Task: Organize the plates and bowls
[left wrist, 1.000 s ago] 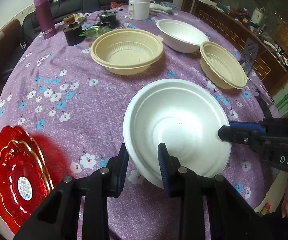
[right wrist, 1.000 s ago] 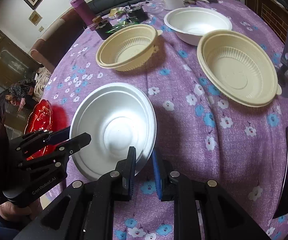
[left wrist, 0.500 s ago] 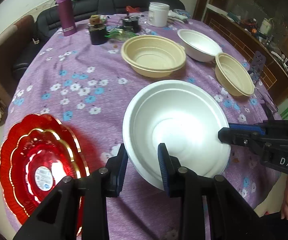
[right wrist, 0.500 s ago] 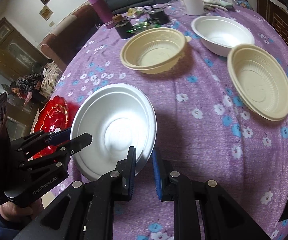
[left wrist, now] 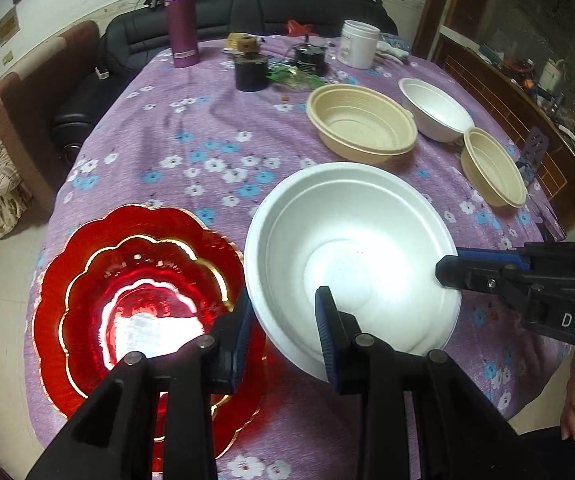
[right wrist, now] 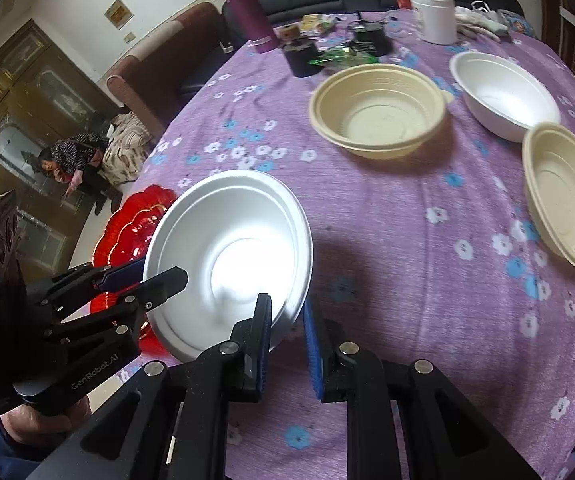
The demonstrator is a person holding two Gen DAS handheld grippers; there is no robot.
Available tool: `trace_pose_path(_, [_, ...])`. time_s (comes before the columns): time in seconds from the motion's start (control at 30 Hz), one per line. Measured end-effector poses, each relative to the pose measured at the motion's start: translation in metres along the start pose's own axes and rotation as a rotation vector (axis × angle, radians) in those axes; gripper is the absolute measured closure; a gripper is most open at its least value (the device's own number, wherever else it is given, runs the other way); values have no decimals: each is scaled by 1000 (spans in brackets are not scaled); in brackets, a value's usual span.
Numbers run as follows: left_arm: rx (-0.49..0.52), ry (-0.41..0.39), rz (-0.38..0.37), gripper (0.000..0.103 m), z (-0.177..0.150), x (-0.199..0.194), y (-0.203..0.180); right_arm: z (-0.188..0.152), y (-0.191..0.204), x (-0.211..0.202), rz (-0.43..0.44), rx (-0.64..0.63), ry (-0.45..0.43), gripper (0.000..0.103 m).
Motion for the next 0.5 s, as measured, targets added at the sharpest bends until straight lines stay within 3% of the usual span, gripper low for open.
trace_pose_path(0.5, [-89, -31, 63, 74, -14, -26, 55, 9, 54, 24, 55, -80, 25, 85])
Point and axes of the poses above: each gripper's, at about its wrist camera, not at the fingertips, and x roughly the way its jaws point, y to its left, z to its top, the point moved 2 cm from there along x, roughly the way its jaws point, and after that the axes turned 7 degrees about -y, right-handed, at the moved point
